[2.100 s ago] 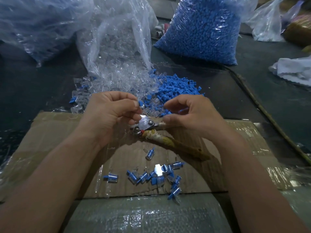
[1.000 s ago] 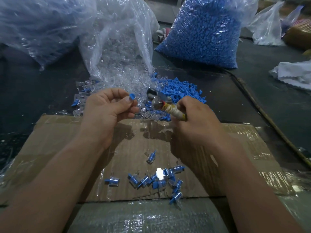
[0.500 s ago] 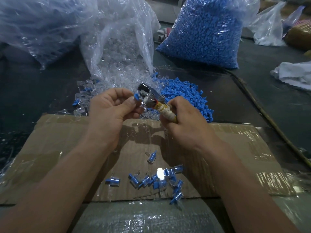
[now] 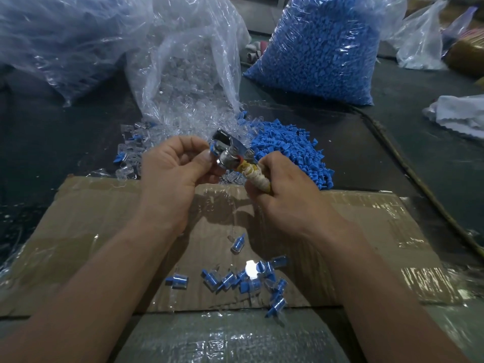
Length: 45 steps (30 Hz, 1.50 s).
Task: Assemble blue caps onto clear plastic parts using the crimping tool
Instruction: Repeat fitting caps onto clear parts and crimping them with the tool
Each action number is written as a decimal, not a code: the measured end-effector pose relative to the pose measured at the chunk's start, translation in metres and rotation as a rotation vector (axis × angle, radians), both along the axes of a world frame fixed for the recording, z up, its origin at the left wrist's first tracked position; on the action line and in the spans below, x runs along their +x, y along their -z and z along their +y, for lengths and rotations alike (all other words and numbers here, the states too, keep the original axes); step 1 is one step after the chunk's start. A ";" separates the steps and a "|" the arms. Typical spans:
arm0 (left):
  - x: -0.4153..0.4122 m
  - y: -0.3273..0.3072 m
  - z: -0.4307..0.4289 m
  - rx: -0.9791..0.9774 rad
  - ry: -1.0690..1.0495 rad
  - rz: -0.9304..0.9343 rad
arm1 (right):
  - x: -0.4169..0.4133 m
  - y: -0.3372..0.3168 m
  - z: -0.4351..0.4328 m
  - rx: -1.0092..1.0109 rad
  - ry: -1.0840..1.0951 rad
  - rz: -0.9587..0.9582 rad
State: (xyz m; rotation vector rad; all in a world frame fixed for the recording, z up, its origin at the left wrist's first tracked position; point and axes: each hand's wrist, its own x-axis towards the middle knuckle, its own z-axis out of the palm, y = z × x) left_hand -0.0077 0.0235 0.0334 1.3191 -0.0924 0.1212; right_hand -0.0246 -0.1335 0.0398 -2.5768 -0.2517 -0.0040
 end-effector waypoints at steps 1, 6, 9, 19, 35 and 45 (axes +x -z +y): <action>0.000 0.000 0.000 0.007 -0.001 -0.003 | 0.000 0.000 0.000 -0.014 -0.003 -0.003; 0.000 0.001 0.000 0.022 -0.011 -0.015 | 0.000 -0.001 0.002 -0.077 -0.019 -0.033; -0.001 0.000 -0.002 0.031 -0.019 -0.019 | -0.001 0.000 0.003 -0.059 -0.013 -0.019; -0.003 0.000 -0.004 0.067 -0.033 0.007 | 0.000 -0.001 0.003 -0.107 -0.027 0.007; -0.002 0.003 -0.003 0.079 -0.036 0.033 | 0.003 0.000 0.002 -0.136 -0.045 0.019; -0.003 0.001 0.001 0.189 -0.100 -0.116 | 0.005 0.004 -0.001 -0.107 -0.082 -0.053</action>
